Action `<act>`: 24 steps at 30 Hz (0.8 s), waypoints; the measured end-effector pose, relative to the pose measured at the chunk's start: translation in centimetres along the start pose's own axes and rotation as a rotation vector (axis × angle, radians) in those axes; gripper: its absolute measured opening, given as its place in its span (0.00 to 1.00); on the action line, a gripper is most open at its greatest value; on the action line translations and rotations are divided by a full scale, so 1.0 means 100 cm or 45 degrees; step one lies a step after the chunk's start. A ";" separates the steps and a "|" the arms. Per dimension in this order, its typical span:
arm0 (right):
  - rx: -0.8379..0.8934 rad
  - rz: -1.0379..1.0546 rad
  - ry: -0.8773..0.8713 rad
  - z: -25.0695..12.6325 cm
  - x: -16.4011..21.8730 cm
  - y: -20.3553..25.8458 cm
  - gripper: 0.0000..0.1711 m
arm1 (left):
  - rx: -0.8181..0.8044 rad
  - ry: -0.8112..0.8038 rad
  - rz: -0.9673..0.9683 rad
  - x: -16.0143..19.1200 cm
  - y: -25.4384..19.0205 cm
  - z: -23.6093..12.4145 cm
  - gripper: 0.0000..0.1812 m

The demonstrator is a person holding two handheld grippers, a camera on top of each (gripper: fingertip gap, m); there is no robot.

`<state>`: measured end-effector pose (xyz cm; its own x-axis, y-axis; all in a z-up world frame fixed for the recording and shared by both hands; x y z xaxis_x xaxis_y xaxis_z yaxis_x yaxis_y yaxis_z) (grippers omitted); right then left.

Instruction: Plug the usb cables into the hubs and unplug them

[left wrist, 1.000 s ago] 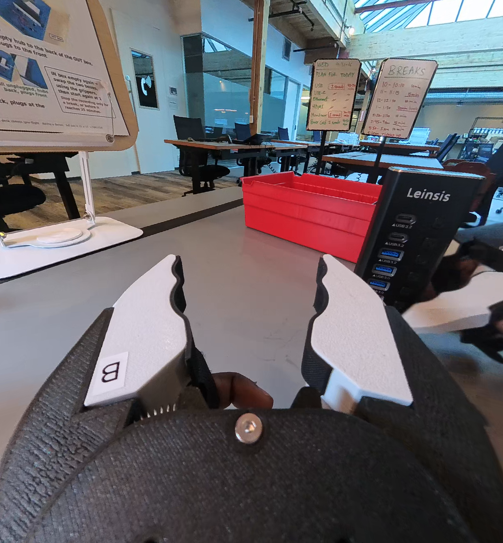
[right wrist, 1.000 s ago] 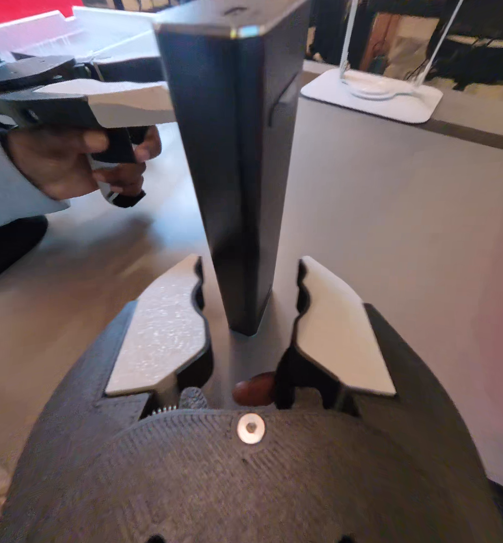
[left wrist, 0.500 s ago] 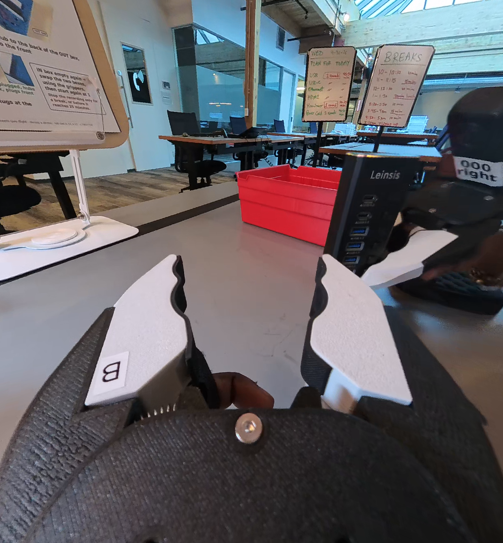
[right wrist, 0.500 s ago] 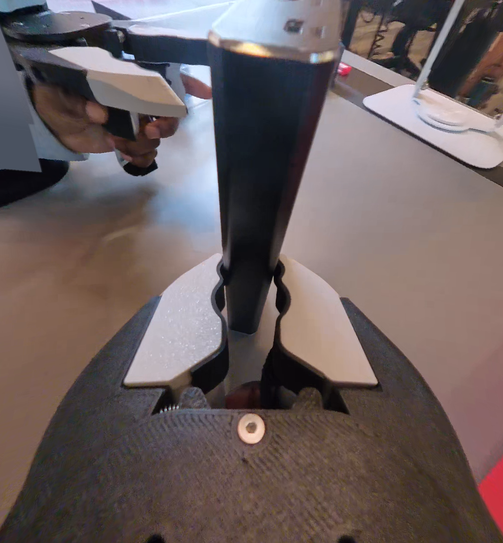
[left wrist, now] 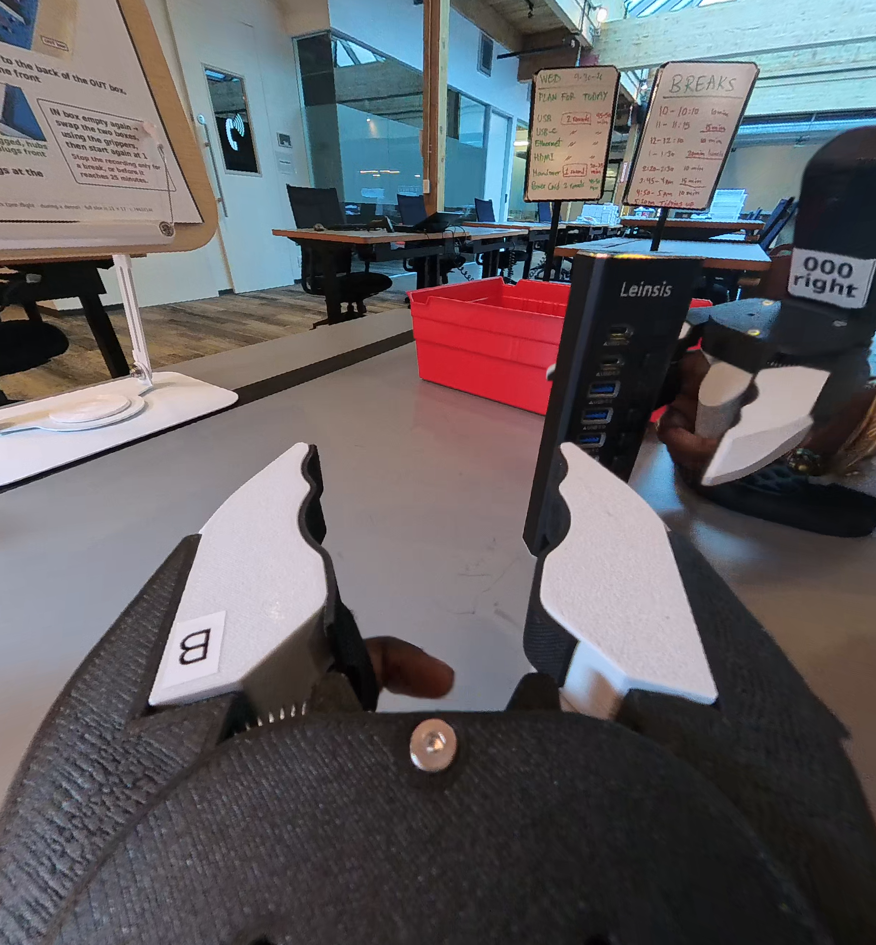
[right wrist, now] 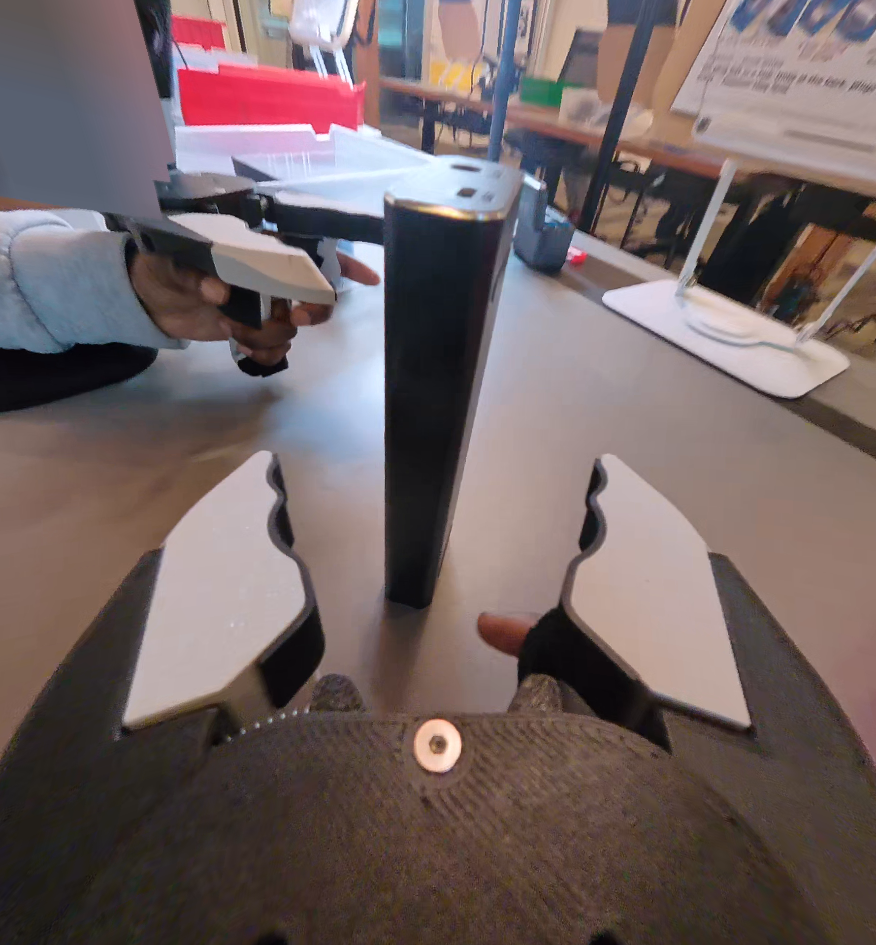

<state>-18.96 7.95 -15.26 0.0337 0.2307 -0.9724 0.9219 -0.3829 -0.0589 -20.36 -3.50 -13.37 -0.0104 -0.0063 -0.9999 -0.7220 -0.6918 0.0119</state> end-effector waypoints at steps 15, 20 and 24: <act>0.253 0.172 0.065 0.026 0.015 0.003 0.17 | 0.278 0.564 -0.009 0.057 -0.052 0.005 0.37; 0.224 0.339 -0.028 0.031 0.007 0.002 0.16 | 0.238 0.593 0.008 0.061 -0.053 0.011 0.34; 0.099 0.494 -0.177 0.028 -0.007 0.009 0.16 | 0.254 0.576 0.005 0.060 -0.055 0.011 0.29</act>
<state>-19.23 4.91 -15.26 0.3152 -0.0645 -0.9468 0.8190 -0.4856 0.3057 -17.23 1.06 -19.41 0.2565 -0.3522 -0.9001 -0.8413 -0.5398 -0.0285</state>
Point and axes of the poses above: each gripper's, where its closed fingertips meet, z out along the fingers, x out of its underside, y = z × x across the jaws, the point moved 1 cm from there along -z, back along the fingers, and after that the axes turned 2 degrees about z, right-handed, at the moved point
